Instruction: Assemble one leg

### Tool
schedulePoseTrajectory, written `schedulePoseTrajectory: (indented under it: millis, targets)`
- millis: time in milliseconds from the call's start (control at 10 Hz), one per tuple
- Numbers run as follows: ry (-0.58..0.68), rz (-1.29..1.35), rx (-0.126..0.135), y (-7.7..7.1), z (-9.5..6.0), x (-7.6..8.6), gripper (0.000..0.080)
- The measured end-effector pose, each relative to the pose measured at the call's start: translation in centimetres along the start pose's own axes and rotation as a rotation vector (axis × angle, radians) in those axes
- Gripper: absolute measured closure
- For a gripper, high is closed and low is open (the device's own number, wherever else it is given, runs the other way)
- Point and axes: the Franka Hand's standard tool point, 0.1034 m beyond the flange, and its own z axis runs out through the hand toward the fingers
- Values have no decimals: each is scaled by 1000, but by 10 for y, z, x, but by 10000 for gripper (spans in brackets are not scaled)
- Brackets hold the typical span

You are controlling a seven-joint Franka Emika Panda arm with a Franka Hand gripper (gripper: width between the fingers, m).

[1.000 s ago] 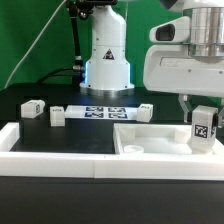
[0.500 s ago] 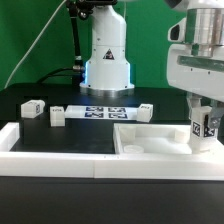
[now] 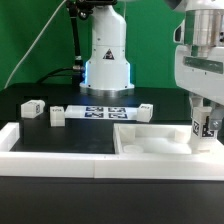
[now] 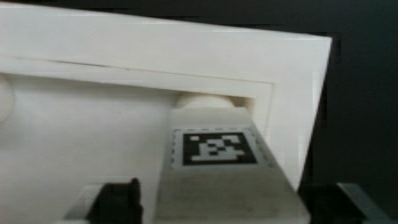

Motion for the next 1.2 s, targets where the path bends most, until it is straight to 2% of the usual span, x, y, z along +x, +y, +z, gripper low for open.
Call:
schedulePoseTrajectory:
  millis: [100, 200, 300, 900, 1200]
  targets:
    - [0, -42, 1, 0, 0, 0, 207]
    - [1, -122, 1, 0, 0, 0, 207]
    - [1, -245, 2, 0, 0, 1, 163]
    - [1, -843, -2, -2, 0, -2, 151]
    - [0, -1153, -25, -4, -5, -6, 151]
